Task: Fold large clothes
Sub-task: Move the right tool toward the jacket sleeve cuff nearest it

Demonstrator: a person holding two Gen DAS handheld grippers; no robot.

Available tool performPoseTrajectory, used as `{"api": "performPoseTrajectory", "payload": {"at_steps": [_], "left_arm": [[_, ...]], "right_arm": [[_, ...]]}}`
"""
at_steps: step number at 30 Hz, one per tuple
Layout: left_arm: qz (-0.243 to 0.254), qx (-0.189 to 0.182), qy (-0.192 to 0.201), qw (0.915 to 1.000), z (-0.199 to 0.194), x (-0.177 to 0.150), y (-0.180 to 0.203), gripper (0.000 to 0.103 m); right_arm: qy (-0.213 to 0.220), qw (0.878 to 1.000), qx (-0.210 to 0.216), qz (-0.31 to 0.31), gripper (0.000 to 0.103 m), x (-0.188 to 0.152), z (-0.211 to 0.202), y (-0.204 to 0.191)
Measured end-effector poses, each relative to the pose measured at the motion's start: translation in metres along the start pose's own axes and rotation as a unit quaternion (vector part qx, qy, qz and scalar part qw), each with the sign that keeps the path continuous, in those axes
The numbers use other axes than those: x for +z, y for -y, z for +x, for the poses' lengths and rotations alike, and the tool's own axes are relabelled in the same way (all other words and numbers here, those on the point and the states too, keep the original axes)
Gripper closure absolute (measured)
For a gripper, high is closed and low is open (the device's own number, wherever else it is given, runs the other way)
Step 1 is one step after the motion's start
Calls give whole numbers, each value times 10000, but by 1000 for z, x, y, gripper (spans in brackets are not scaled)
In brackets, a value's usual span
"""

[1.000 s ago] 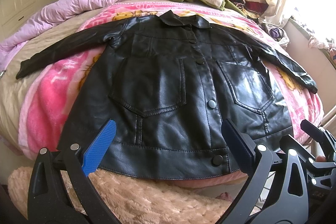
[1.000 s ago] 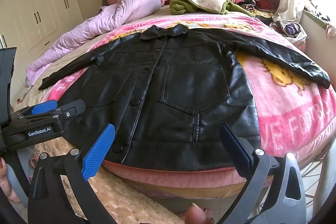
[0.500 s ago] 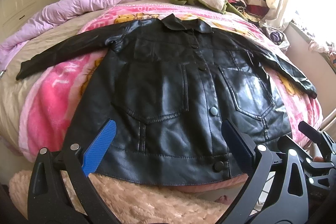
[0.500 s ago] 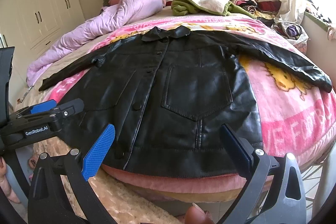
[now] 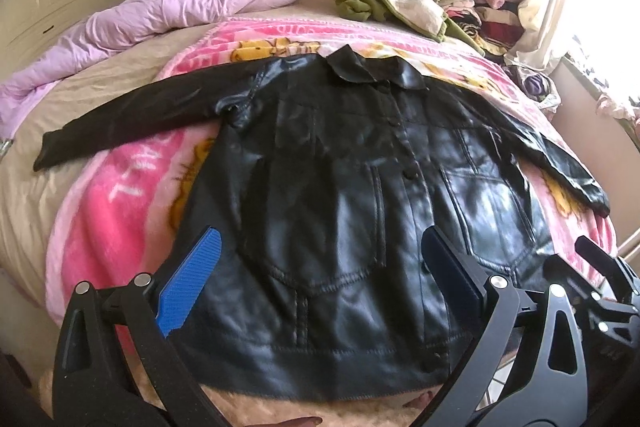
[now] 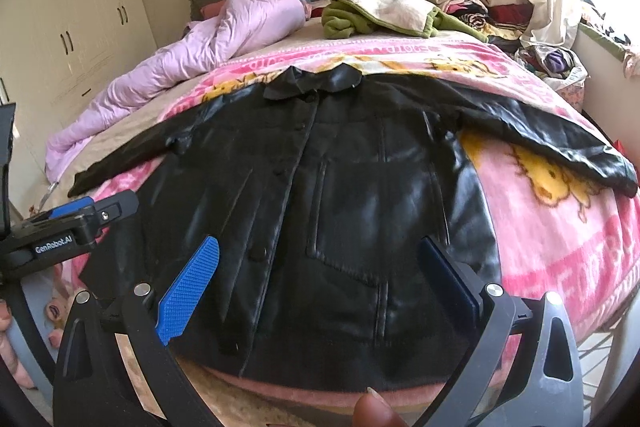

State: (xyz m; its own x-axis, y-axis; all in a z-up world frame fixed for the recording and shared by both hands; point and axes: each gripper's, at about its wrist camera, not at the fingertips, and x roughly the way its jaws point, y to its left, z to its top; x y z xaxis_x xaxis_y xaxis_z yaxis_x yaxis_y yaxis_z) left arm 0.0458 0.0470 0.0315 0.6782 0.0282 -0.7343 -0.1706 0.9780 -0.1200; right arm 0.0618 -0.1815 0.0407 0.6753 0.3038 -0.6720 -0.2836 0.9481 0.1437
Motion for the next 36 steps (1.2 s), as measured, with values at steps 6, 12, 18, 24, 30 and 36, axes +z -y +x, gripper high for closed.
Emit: {"api": "performPoseTrajectory", "payload": {"at_steps": [6,12,18,24,30,36], "left_arm": [[-110,-63,97,9999,5,22,-5,9],[-115,-30,181,9998,11,44,-5,9],[-35,15,246,9997,22,68,3,9],[5,8,216,9998,41,95,14,9],[60,-25,157,9999,67,123,28,9],[121,7,102,9999,91,147,44,9]], "right_arm": [[147,9998,98,-27,4,25,4,0],[221,9997,104,19,4,48,14,4],[202,9996,106,189,4,68,26,12],[322,9983,39,494,4,94,36,32],[427,9948,-108,915,4,118,46,61],[607,9894,-322,1280,4,137,50,94]]}}
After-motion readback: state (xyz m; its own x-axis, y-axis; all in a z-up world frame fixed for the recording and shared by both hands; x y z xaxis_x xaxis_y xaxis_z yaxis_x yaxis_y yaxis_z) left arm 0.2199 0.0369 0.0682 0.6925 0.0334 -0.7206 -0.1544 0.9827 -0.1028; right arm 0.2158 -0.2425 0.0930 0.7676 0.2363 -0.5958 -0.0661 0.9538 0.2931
